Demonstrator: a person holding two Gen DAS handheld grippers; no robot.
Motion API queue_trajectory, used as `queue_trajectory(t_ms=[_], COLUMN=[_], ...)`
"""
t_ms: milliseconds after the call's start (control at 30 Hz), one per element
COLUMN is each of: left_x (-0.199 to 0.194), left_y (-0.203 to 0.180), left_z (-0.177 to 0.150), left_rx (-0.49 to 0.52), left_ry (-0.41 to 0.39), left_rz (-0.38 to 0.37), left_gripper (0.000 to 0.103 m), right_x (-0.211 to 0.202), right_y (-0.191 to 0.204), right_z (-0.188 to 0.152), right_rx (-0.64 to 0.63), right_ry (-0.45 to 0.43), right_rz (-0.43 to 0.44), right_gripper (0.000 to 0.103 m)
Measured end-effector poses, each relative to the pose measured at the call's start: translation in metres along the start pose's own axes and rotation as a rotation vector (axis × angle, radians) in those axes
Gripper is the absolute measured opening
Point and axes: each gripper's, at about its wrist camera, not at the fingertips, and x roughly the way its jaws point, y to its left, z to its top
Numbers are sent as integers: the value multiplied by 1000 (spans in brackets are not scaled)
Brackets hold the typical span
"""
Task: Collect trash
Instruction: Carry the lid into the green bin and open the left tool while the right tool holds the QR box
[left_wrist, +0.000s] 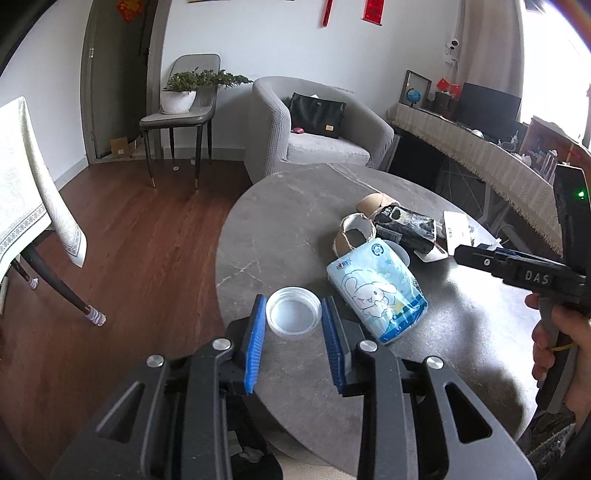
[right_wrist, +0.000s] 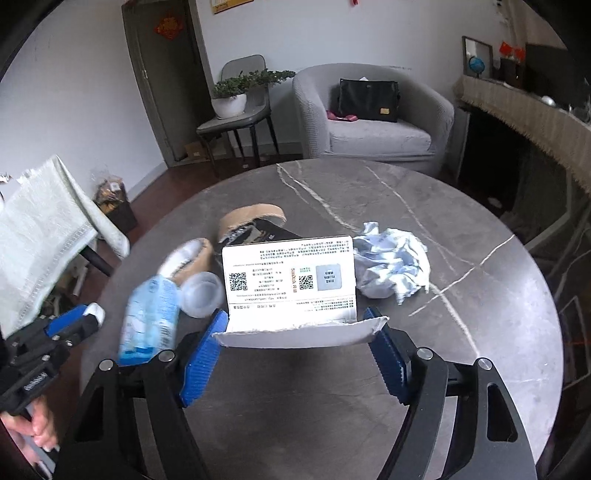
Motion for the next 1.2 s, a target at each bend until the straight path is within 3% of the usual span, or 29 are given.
queue_trajectory(t_ms=[333,700,1200], left_x=[-18,-18,2], left_y=[12,43,100], left_z=[-5,-21,-83], left_rx=[9,-30,-110], left_ry=[-12,31,209], left_rz=[40,85,137], left_gripper=[33,33,33], right_x=[-29,-35,-32], right_y=[19,57,147], right_z=[6,5,-1], right_rx=[-16,-82,-235], right_ry=[-30,-28,0], right_rz=[34,104,267], right_gripper=[76,76,76])
